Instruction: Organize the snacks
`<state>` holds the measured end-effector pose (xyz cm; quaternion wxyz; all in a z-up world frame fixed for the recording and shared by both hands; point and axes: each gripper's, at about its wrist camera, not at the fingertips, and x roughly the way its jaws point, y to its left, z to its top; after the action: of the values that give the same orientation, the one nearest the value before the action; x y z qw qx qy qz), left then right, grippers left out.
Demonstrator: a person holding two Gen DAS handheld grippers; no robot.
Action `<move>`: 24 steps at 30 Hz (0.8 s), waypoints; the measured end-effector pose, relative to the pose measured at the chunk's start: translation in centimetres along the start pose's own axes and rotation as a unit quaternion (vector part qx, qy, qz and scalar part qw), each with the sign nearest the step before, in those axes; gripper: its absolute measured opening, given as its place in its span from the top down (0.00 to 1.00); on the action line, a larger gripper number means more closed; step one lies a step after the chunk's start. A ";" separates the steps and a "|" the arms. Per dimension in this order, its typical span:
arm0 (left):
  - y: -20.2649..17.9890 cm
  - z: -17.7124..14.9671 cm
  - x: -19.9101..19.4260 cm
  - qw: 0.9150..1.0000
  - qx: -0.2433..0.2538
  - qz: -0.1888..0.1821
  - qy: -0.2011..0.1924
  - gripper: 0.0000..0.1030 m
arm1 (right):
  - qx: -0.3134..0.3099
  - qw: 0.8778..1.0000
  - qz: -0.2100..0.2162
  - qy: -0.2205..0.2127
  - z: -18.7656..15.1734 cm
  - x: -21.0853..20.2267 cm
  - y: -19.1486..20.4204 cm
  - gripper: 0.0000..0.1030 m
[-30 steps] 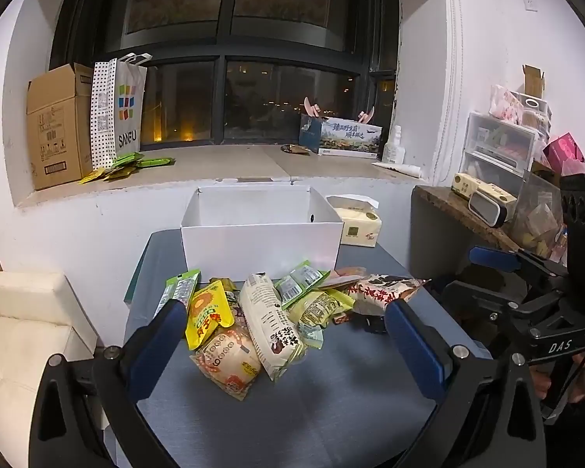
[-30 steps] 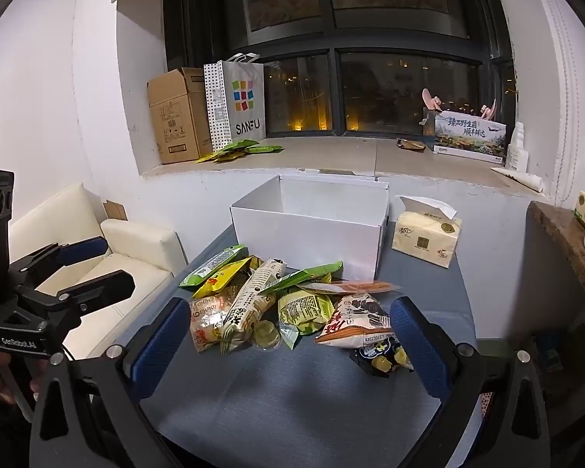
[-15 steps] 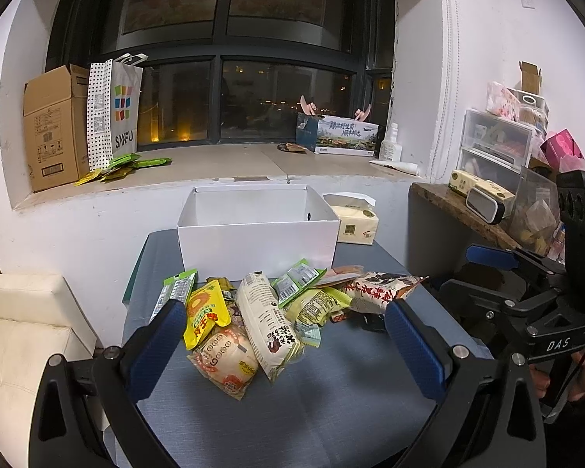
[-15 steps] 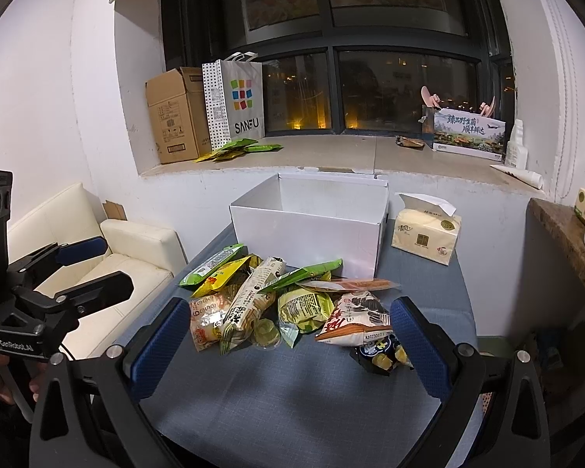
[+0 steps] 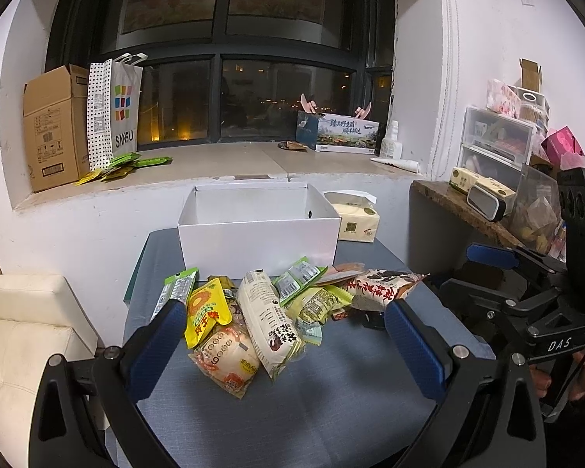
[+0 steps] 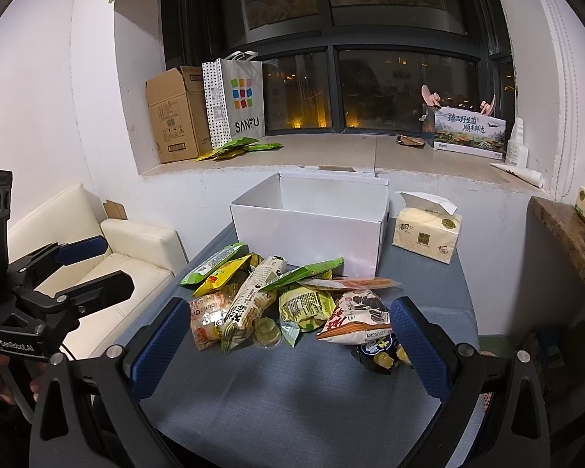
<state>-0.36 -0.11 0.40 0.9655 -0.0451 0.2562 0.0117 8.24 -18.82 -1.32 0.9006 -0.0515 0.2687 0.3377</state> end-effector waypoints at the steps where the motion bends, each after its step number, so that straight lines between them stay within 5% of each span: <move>1: 0.0 0.0 0.0 1.000 0.000 0.000 0.000 0.00 | 0.000 1.000 0.000 0.001 0.0 0.1 0.0 0.00; 24: 0.2 -0.3 0.3 1.000 0.002 0.001 0.006 0.00 | 0.007 1.000 0.000 0.011 -0.2 0.5 -0.1 0.00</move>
<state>-0.25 0.08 0.03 0.9639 -0.0435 0.2623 0.0116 8.55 -18.67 -1.78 0.8979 -0.0491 0.2806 0.3357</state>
